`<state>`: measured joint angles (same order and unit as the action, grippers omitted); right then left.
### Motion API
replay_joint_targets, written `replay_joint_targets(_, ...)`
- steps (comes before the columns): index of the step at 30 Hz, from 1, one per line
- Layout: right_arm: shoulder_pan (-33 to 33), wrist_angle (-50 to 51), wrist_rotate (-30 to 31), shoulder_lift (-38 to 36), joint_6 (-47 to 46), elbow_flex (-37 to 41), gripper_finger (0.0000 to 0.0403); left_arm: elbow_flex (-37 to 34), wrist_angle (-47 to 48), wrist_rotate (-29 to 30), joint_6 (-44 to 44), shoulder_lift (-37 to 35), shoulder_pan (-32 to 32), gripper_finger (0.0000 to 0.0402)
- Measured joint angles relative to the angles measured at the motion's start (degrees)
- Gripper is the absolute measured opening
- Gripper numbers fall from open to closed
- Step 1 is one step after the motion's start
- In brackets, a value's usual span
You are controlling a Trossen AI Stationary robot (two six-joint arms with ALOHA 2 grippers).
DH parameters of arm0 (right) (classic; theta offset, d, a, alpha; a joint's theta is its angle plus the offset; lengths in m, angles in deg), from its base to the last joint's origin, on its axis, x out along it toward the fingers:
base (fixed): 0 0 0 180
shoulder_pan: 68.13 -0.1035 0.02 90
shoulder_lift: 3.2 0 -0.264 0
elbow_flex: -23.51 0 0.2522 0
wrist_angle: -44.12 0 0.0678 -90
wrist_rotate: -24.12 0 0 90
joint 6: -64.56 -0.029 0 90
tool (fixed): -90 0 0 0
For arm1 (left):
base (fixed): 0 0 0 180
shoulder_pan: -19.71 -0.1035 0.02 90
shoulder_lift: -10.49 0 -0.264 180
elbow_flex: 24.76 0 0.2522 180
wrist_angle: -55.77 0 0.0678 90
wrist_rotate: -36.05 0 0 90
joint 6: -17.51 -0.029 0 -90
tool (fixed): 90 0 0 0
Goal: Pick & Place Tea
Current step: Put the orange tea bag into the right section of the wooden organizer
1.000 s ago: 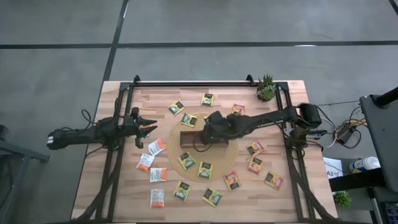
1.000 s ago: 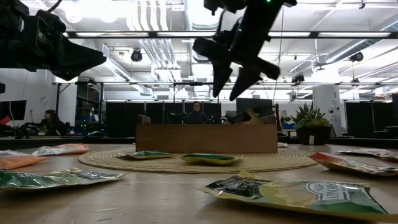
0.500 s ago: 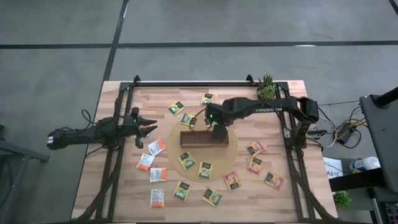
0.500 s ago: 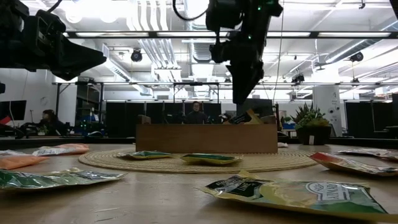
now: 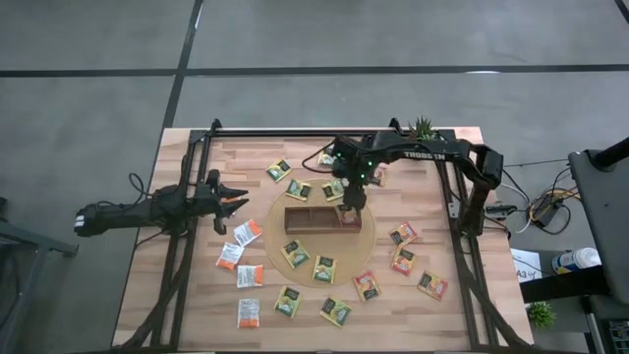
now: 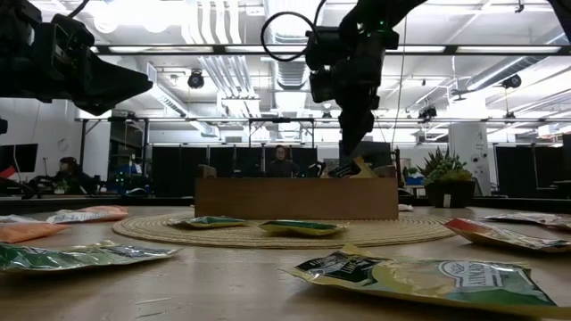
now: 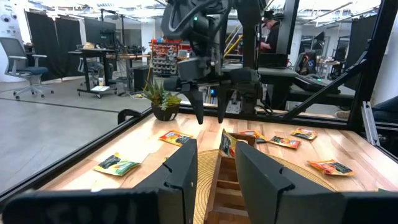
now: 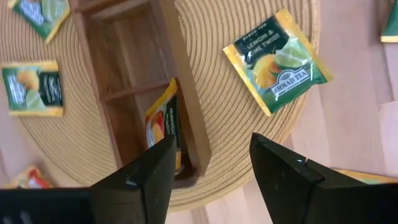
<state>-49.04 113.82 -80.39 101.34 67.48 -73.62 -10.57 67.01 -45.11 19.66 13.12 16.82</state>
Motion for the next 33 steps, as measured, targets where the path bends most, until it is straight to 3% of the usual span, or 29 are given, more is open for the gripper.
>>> replay_joint_targets(5, 0.8, 1.3, -4.6, 1.1, 3.5, 0.2, 0.0203, 0.0, 0.0, 0.0, 0.0, 0.0, 0.0, 0.0104)
replay_joint_targets(33, 0.9, 2.7, -8.4, 3.5, 8.0, 1.5, 0.0202, 0.0, 0.0, 0.0, 0.0, 0.0, 0.0, 0.0104)
